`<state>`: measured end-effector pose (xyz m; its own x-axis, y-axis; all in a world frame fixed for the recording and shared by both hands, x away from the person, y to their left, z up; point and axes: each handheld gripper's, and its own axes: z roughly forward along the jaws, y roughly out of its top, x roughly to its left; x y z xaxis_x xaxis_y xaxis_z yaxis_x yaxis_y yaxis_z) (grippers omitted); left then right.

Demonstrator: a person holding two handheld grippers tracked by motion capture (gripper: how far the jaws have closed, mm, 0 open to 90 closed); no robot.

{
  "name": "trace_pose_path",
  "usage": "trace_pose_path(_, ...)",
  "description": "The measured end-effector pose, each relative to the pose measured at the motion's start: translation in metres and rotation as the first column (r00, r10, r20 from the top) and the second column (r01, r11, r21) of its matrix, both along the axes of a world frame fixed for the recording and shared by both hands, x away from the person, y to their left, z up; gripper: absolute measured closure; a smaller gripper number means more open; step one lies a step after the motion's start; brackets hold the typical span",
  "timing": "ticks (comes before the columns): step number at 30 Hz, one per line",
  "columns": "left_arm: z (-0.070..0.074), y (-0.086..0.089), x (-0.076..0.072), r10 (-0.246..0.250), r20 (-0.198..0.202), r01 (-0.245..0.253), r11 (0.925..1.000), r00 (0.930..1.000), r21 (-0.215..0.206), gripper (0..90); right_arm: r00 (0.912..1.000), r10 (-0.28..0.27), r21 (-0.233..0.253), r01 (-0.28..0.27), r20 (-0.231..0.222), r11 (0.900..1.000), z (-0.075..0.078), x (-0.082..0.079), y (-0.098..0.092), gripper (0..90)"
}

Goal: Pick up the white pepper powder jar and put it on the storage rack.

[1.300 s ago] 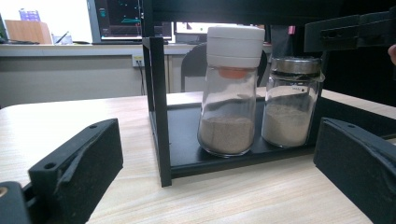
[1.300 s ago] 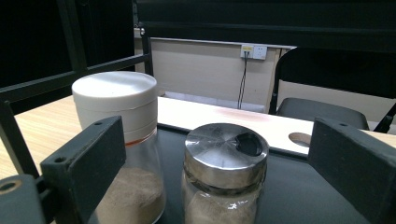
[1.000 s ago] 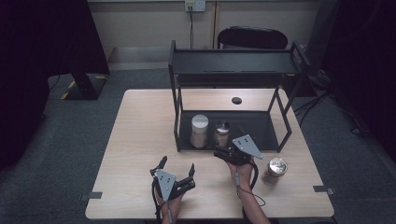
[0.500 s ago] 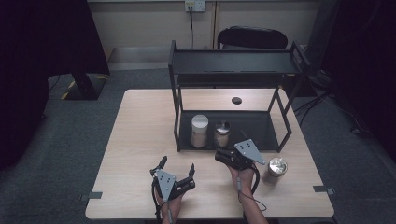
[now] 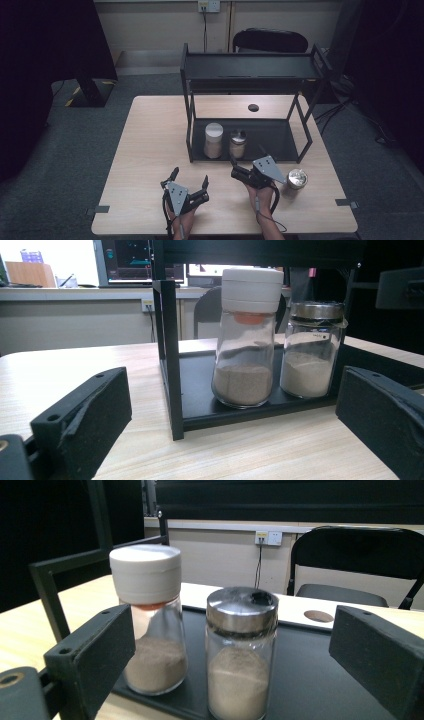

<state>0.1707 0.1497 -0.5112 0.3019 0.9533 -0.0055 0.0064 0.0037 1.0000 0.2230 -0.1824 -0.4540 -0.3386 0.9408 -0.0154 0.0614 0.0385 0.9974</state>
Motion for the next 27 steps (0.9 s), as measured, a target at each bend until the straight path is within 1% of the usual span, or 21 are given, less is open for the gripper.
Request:
trace_pose_path(5,0.000,0.000,0.000,-0.001,0.000,0.001,1.0000,1.0000,0.000,0.9,1.0000,0.001,-0.006,-0.001,-0.001,1.000,-0.004,-0.006,-0.002,3.7)
trace_pose_path(9,0.000,0.000,0.000,-0.002,0.000,0.002,1.0000,1.0000,0.000,0.9,0.9999,-0.012,-0.009,0.012,-0.001,1.000,-0.007,-0.012,-0.003,3.8)
trace_pose_path(11,0.000,0.000,0.000,-0.002,0.000,0.002,1.0000,1.0000,0.000,0.9,0.9999,-0.015,-0.019,0.015,0.000,1.000,-0.008,-0.014,-0.004,3.7)
trace_pose_path(16,0.000,0.000,0.000,-0.002,0.000,0.002,1.0000,1.0000,0.000,0.9,0.9998,-0.020,-0.023,0.020,0.000,1.000,-0.011,-0.019,-0.006,3.8)
trace_pose_path(18,0.000,0.000,0.000,-0.003,0.000,0.003,1.0000,1.0000,0.000,0.9,0.9997,-0.024,-0.036,0.024,0.003,0.999,-0.012,-0.022,-0.006,3.7)
trace_pose_path(23,0.000,0.001,0.000,-0.004,-0.001,0.004,1.0000,1.0000,0.000,0.9,0.9995,-0.030,-0.040,0.030,-0.004,0.999,-0.014,-0.024,-0.007,3.7)
trace_pose_path(27,0.000,0.001,0.000,-0.004,0.000,0.004,1.0000,1.0000,0.000,0.9,0.9996,-0.029,-0.048,0.029,0.000,0.998,-0.017,-0.027,-0.008,3.7)
